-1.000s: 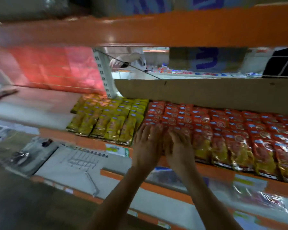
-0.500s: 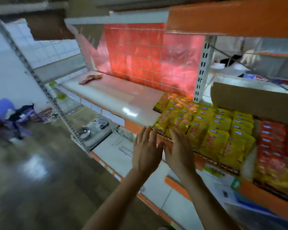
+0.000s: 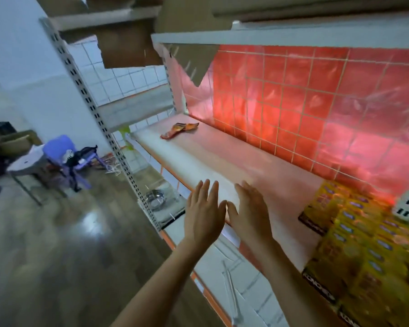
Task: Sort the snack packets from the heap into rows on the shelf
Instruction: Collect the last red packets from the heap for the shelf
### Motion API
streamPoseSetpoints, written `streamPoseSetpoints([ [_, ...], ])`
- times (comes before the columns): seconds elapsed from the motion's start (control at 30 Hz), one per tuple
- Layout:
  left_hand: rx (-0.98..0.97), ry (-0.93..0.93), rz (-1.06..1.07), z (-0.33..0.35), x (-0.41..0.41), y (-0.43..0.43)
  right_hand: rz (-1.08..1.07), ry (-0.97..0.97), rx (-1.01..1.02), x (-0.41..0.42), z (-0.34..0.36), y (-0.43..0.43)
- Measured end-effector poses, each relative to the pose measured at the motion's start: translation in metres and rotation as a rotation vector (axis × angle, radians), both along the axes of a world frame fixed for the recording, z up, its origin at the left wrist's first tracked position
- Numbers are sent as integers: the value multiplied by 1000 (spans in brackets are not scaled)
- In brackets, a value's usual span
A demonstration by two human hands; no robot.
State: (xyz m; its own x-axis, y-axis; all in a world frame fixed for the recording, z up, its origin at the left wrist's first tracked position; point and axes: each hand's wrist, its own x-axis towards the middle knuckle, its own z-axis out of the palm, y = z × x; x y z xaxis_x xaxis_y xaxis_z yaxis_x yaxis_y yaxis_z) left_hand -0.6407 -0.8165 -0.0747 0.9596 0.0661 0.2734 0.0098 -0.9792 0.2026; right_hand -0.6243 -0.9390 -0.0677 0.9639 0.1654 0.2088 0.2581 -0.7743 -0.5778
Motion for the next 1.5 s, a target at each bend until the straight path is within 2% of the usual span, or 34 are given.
streamPoseSetpoints([
  [0.3, -99, 32, 56, -13, 99, 76, -39, 47, -21, 97, -13, 72],
  [0.7, -44, 70, -76, -12, 266, 199, -197, 85, -2, 248, -23, 209],
  [0.83, -42, 2, -71, -11, 309, 232, -184, 74, -31, 296, -13, 243],
  [1.0, -94, 70, 21, -20, 352, 251, -190, 53, -20, 345, -10, 268],
  [1.13, -115, 124, 79, -25, 375, 258, -326, 31, 34, 382, -12, 278],
  [1.23, -89, 135, 70, -29, 382, 262, -255, -1, -130, 401, -11, 284],
  [1.4, -54, 130, -9, -35, 382, 269, -2, 103, -200, 418, -11, 292],
  [1.5, -34, 139, -75, -35, 381, 276, 42, 142, -255, 417, -16, 292],
])
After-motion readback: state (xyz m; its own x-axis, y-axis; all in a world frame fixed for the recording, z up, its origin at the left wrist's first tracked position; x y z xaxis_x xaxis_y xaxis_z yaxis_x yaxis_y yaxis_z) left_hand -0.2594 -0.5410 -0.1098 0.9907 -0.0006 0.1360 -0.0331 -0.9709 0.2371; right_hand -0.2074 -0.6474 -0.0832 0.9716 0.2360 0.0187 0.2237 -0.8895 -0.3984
